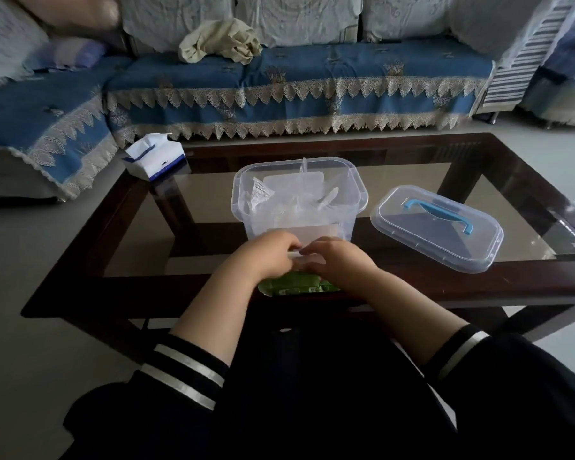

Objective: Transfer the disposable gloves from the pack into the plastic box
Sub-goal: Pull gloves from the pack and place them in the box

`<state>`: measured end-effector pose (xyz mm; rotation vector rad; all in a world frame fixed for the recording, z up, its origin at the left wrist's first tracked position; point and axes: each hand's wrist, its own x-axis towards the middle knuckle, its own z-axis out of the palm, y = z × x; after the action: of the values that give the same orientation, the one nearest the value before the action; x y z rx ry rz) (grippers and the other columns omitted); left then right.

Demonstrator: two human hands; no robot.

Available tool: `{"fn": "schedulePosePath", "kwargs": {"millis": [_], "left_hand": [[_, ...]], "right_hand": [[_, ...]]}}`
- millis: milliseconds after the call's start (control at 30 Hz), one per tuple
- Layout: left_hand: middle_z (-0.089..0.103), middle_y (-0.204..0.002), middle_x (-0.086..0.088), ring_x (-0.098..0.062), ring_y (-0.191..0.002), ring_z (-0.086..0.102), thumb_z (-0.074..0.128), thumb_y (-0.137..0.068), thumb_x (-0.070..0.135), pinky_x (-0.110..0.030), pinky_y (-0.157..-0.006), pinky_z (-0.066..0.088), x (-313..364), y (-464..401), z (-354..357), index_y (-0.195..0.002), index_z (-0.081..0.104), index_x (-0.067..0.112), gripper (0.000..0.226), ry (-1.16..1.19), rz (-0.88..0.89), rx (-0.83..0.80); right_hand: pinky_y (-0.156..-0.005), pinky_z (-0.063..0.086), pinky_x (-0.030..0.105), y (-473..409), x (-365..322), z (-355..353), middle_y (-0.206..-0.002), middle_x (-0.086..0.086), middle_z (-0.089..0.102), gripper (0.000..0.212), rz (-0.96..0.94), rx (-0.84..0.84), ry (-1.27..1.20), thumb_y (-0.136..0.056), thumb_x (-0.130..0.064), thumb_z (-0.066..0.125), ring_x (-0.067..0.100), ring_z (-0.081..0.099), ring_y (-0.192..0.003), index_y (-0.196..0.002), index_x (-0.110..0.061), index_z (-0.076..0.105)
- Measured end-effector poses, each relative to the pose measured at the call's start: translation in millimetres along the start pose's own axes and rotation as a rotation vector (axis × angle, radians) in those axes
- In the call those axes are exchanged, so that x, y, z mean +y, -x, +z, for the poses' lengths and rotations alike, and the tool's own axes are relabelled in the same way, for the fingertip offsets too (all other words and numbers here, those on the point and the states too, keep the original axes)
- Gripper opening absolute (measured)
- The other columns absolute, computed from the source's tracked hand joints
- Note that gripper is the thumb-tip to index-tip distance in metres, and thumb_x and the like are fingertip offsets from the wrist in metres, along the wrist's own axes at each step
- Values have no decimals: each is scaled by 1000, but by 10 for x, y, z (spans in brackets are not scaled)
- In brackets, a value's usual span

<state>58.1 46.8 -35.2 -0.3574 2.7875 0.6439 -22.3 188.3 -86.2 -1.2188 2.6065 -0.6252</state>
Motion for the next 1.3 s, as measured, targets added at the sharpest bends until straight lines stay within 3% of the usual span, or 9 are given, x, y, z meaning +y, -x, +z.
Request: {"fn": "schedulePosePath", "kwargs": {"millis": [167,333,467,600,767,934,1034,1200,1301], "left_hand": [[56,-133,0,-23,-121,51,74,-82,40,-39,-96,46,-170,-107,336,-135,51,24,61,-64,27,67],[52,-135,2,-21,-128,43,75,-80,46,-38,-102,40,-284,-144,418,-136,52,26,63,-56,63,136],[52,-134,3,-22,-127,43,75,-80,46,-39,-103,40,-298,-182,432,-134,53,26,61,-67,62,135],[52,-131,4,-21,-126,44,76,-78,46,-40,-102,41,-296,-211,430,-129,56,28,58,-73,47,135],[52,-128,5,-21,-125,44,77,-78,42,-40,-101,41,-274,-213,414,-129,57,31,57,-66,46,130],[54,-126,8,-19,-124,45,78,-78,39,-40,-101,40,-299,-190,418,-128,57,34,55,-27,58,142],[54,-128,9,-19,-124,44,79,-78,38,-41,-101,40,-312,-180,432,-128,57,33,55,-8,61,146],[49,-134,8,-19,-128,39,78,-78,40,-45,-102,40,-313,-162,474,-131,53,28,60,3,40,138],[49,-135,9,-18,-128,39,77,-79,38,-45,-103,39,-310,-150,477,-133,53,29,59,15,42,137]], "right_hand": [[-95,36,27,-62,-37,152,-115,-1,63,24,107,102,-129,-86,-35,65,19,49,-113,-106,-24,73],[-89,33,25,-109,-13,211,-109,-2,67,17,121,143,-158,-82,-29,72,20,49,-108,-95,-18,77],[-89,38,33,-136,-5,245,-112,-2,65,19,83,157,-63,-85,-31,67,20,49,-108,-94,-16,74],[-90,40,43,-108,-9,265,-107,8,65,21,14,157,-28,-90,-26,60,27,51,-107,-96,-8,69],[-79,36,34,-17,-36,231,-99,16,65,17,-11,212,-103,-94,-16,56,30,53,-101,-97,-1,63],[-70,28,24,30,-9,214,-93,6,62,13,115,289,-297,-95,-14,54,23,52,-95,-94,-3,61],[-75,37,28,67,24,189,-88,-2,58,11,156,349,-412,-93,-14,57,24,55,-94,-93,-4,61],[-89,39,27,41,49,176,-100,-3,59,33,115,209,-326,-80,-29,73,16,50,-105,-105,-9,67],[-79,37,26,2,25,160,-97,7,67,19,72,193,-255,-85,-24,69,20,52,-99,-92,-8,74]]}}
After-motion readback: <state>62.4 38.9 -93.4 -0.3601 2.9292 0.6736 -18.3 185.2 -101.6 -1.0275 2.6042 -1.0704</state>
